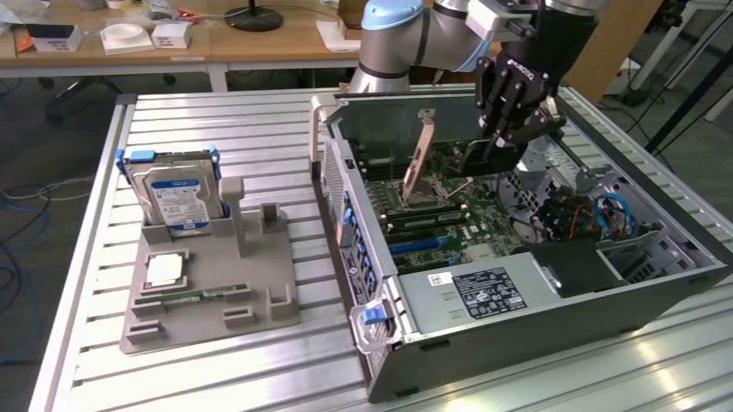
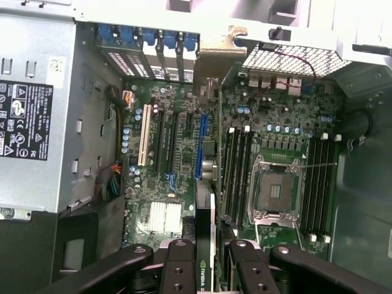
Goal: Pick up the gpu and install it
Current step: 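Insert the gpu into the slot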
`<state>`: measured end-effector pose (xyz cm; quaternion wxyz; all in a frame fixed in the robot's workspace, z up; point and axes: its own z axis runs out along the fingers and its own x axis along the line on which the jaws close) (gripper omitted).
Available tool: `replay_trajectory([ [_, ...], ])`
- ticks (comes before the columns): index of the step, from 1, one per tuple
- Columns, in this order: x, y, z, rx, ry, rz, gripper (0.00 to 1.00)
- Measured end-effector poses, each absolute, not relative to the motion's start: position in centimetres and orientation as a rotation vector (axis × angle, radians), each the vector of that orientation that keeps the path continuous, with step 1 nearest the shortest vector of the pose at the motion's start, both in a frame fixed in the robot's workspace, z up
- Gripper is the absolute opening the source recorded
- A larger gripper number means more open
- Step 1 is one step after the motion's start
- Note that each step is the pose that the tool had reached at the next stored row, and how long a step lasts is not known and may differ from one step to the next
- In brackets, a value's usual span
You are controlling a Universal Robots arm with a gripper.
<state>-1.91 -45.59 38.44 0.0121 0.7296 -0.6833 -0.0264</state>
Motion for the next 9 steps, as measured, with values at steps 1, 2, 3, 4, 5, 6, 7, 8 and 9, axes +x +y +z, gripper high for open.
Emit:
replay_trajectory([
  [1,-1.91,-45.58,38.38,2.266,-2.139,-0.083,0.26],
  [2,-1.91,-45.59,38.33,2.259,-2.147,-0.083,0.26],
  [3,-1.91,-45.58,38.29,2.254,-2.152,-0.083,0.26],
  [4,-1.91,-45.58,38.25,2.252,-2.154,-0.083,0.26],
  [5,-1.91,-45.57,38.20,2.251,-2.156,-0.083,0.26],
  [6,-1.91,-45.56,38.15,2.251,-2.156,-0.083,0.26],
  [7,-1.91,-45.56,38.11,2.250,-2.157,-0.083,0.26],
  [8,-1.91,-45.55,38.08,2.250,-2.157,-0.083,0.26],
  [9,-1.91,-45.55,38.08,2.250,-2.157,-0.083,0.26],
])
